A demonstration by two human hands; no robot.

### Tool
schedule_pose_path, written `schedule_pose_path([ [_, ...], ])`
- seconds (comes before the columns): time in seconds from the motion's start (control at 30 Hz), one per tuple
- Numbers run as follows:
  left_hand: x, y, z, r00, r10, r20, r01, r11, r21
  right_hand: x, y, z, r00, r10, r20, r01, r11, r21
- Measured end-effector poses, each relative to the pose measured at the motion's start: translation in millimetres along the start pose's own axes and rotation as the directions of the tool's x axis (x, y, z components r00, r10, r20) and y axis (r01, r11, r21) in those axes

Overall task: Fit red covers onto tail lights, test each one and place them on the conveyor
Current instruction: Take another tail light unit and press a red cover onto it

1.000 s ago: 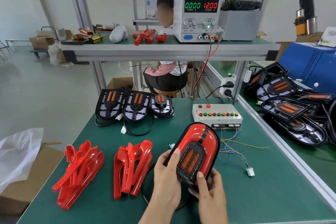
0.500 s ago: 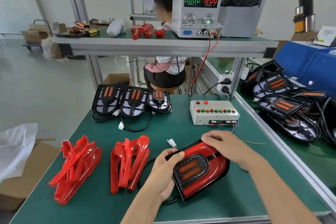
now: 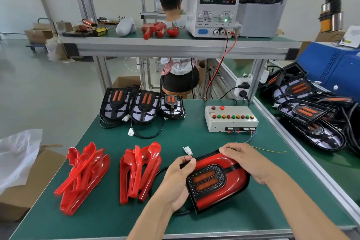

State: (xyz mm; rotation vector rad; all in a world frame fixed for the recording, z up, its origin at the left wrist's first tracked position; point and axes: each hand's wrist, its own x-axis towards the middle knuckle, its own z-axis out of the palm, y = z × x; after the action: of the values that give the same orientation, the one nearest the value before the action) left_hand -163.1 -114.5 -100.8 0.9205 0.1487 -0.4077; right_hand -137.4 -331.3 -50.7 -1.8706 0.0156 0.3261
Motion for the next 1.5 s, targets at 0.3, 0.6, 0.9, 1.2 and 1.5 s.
schedule_pose_path([
  [0.3,-5.1,-33.5,-3.7,0.977,0.21,0.023,-0.211,0.97,0.116,-2.8,15.4,3.9,0.995,0.03,-0.099,-0.016,0.99,0.139],
  [0.6,-5.7,-32.8,7.5,0.952,0.279,-0.127,-0.224,0.916,0.332,-11.3,14.5,6.4,0.997,0.012,-0.082,-0.005,0.996,0.092],
  [0.9,-2.9,-20.8,12.9,0.943,0.259,-0.209,-0.207,0.948,0.242,-13.1,8.1,4.9,0.997,0.068,-0.029,-0.069,0.997,-0.022],
  [1.2,-1.2,-23.5,14.1,0.921,0.315,-0.228,-0.243,0.924,0.295,-0.5,2.2,8.9,0.986,0.165,0.032,-0.163,0.985,-0.06],
  [1.5,-2.8,-23.7,14.7,0.907,0.342,-0.246,-0.257,0.912,0.319,10.3,-3.0,7.9,0.976,0.212,0.056,-0.207,0.974,-0.087],
])
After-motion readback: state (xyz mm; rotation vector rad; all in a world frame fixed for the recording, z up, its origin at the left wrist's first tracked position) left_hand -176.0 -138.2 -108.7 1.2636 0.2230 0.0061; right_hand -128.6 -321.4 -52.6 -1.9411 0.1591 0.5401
